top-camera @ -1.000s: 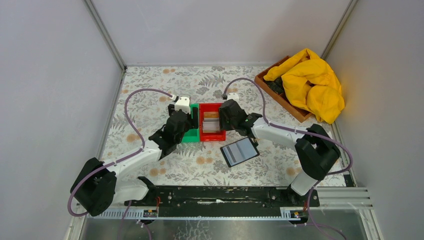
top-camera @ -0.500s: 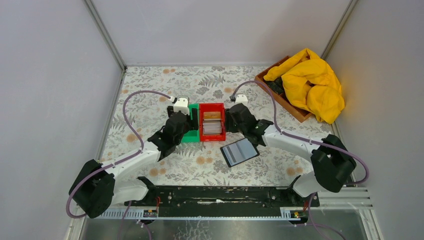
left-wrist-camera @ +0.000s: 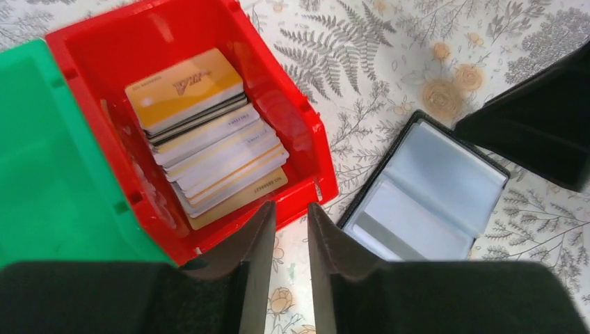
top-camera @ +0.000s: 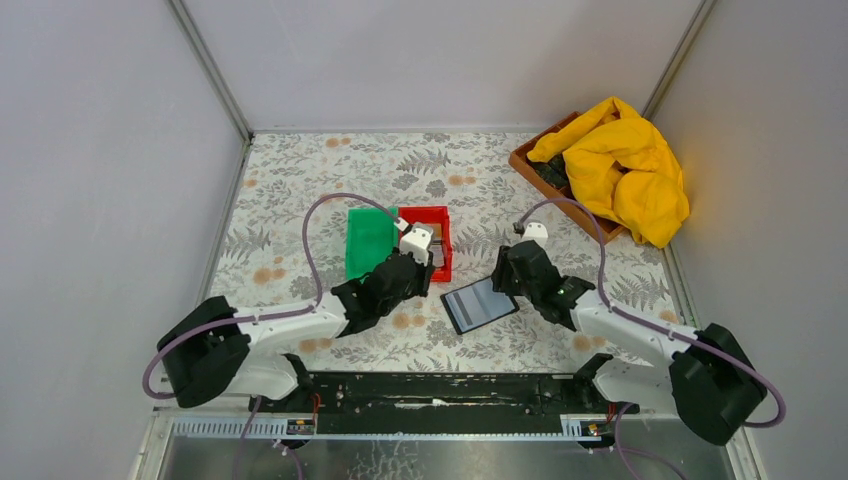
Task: Take the credit cards out of the card holder
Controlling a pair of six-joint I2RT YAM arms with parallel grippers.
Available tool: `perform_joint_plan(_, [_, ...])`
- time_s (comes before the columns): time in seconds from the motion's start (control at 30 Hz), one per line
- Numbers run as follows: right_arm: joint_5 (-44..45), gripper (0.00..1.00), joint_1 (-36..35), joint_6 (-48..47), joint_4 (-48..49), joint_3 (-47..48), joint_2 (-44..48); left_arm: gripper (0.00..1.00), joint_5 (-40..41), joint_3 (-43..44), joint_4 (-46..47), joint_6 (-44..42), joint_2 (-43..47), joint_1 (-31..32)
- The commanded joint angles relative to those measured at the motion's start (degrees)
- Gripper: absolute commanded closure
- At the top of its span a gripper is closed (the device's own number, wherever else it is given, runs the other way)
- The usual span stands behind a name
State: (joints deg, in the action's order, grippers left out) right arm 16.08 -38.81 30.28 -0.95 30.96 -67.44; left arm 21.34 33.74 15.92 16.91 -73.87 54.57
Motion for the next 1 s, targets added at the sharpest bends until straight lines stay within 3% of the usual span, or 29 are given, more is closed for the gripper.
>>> perform_joint_plan(0.0, [-1.7, 0.55, -0.3, 1.8, 1.1, -3.2, 6.3, 0.77, -4.9, 0.1, 5.6, 1.3, -3.0, 0.2])
perform_joint_plan(0.2, [-0.4, 0.69, -0.3, 2.0, -0.9, -5.1, 10.8, 0.99, -7.6, 3.1, 3.6, 1.2, -10.5, 0.3])
perform_joint_plan(0.53, [-0.1, 0.69, -0.3, 1.1, 0.1, -5.6, 9.6, 1.00, -7.9, 10.0, -5.0, 1.3, -20.6, -2.5])
perform_joint_plan(0.97, [-0.2, 0.67, -0.1, -1.6, 2.6, -4.9, 5.2, 1.00, -9.7, 9.8, -7.8, 3.9, -20.2, -12.4])
